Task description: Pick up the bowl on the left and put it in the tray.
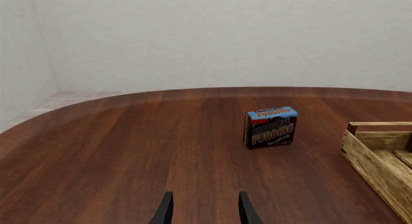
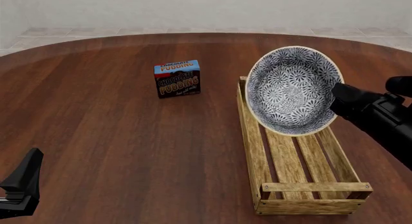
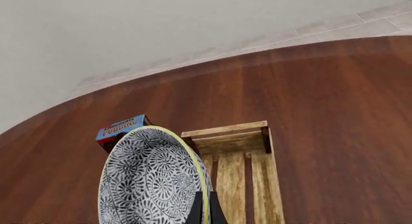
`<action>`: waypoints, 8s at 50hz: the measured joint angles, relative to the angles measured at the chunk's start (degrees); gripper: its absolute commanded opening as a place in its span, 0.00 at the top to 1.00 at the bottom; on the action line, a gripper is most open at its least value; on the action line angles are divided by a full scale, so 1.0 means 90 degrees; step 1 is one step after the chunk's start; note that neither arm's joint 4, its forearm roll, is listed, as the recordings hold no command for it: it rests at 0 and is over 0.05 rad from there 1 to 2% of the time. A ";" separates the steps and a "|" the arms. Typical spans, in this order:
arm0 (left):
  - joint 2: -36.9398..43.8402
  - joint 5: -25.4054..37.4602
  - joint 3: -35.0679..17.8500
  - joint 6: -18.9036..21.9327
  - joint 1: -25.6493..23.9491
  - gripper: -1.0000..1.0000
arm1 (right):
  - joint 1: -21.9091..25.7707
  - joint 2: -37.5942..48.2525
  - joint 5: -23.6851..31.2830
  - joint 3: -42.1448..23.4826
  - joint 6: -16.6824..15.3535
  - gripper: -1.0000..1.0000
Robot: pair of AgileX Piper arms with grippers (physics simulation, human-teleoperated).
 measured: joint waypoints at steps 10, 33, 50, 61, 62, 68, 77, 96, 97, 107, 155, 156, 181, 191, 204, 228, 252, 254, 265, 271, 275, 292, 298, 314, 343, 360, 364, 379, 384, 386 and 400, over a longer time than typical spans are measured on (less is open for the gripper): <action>0.0000 0.0000 0.0000 0.0000 0.0000 0.00 | -0.0010 -0.0040 0.0014 0.0085 -0.0022 1.00; 0.0000 0.0000 0.0000 0.0000 0.0000 0.00 | -0.0034 0.0031 -0.0028 0.0145 -0.0056 1.00; 0.0000 0.0000 0.0000 0.0000 0.0000 0.00 | -0.0092 0.0246 -0.0096 0.0182 0.0052 1.00; 0.0000 0.0000 0.0000 0.0000 0.0000 0.00 | -0.0097 0.0242 -0.0081 0.0207 0.0048 1.00; 0.0000 0.0000 0.0000 0.0000 0.0000 0.00 | -0.0100 0.0242 -0.0082 0.0209 0.0046 1.00; 0.0000 0.0000 0.0000 0.0000 0.0000 0.00 | -0.0115 0.0248 -0.0088 0.0225 0.0033 1.00; 0.0000 0.0000 0.0000 0.0000 0.0000 0.00 | -0.0148 0.0302 -0.0138 0.0260 0.0042 1.00; 0.0000 0.0000 0.0000 0.0000 0.0000 0.00 | -0.0210 0.0420 -0.0241 0.0274 0.0114 1.00; 0.0000 0.0000 0.0000 0.0000 0.0000 0.00 | -0.0214 0.0431 -0.0251 0.0276 0.0118 1.00; 0.0000 0.0000 0.0000 0.0000 0.0000 0.00 | -0.0235 0.0575 -0.0370 0.0306 0.0156 1.00; 0.0000 0.0000 0.0000 0.0000 0.0000 0.00 | -0.0353 0.1188 -0.0858 0.0433 0.0230 1.00; 0.0000 0.0000 0.0000 0.0000 0.0000 0.00 | -0.0354 0.1200 -0.0868 0.0436 0.0237 1.00; 0.0000 0.0000 0.0000 0.0000 0.0000 0.00 | -0.0401 0.1324 -0.0925 0.0442 0.0316 1.00; 0.0000 0.0000 0.0000 0.0000 0.0000 0.00 | -0.0457 0.1267 -0.0869 0.0440 0.0276 1.00; 0.0000 0.0000 0.0000 0.0000 0.0000 0.00 | -0.0502 0.1269 -0.0838 0.0421 0.0221 1.00; 0.0000 0.0000 0.0000 0.0000 0.0000 0.00 | -0.0532 0.1585 -0.1027 0.0447 0.0243 1.00; 0.0000 0.0000 0.0000 0.0000 0.0000 0.00 | -0.0611 0.1688 -0.1047 0.0441 0.0299 1.00; 0.0000 0.0000 0.0000 0.0000 0.0000 0.00 | -0.0631 0.1710 -0.1043 0.0442 0.0329 1.00; 0.0000 0.0000 0.0000 0.0000 0.0000 0.00 | -0.0699 0.1700 -0.1004 0.0466 0.0374 1.00; 0.0000 0.0000 0.0000 0.0000 0.0000 0.00 | -0.0714 0.1682 -0.0984 0.0483 0.0383 1.00; 0.0000 0.0000 0.0000 0.0000 0.0000 0.00 | -0.0716 0.1676 -0.0979 0.0494 0.0391 1.00; 0.0000 0.0000 0.0000 0.0000 0.0000 0.00 | -0.0705 0.1805 -0.1027 0.0540 0.0502 1.00; 0.0000 0.0000 0.0000 0.0000 0.0000 0.00 | -0.0722 0.1858 -0.1075 0.0549 0.0516 1.00; 0.0000 0.0000 0.0000 0.0000 0.0000 0.00 | -0.0726 0.2070 -0.1197 0.0553 0.0608 1.00; 0.0000 0.0000 0.0000 0.0000 0.0000 0.00 | -0.0692 0.2369 -0.1357 0.0556 0.0710 1.00; 0.0000 0.0000 0.0000 0.0000 0.0000 0.00 | -0.0724 0.2581 -0.1516 0.0563 0.0669 1.00; 0.0000 0.0000 0.0000 0.0000 0.0000 0.00 | -0.0736 0.2605 -0.1538 0.0567 0.0660 1.00; 0.0000 0.0000 0.0000 0.0000 0.0000 0.00 | -0.0746 0.2688 -0.1604 0.0575 0.0649 1.00; 0.0000 0.0000 0.0000 0.0000 0.0000 0.00 | -0.0754 0.2730 -0.1633 0.0575 0.0649 1.00; 0.0000 0.0000 0.0000 0.0000 0.0000 0.00 | -0.0758 0.2751 -0.1648 0.0575 0.0648 1.00; 0.0000 0.0000 0.0000 0.0000 0.0000 0.00 | -0.0776 0.2882 -0.1742 0.0575 0.0633 1.00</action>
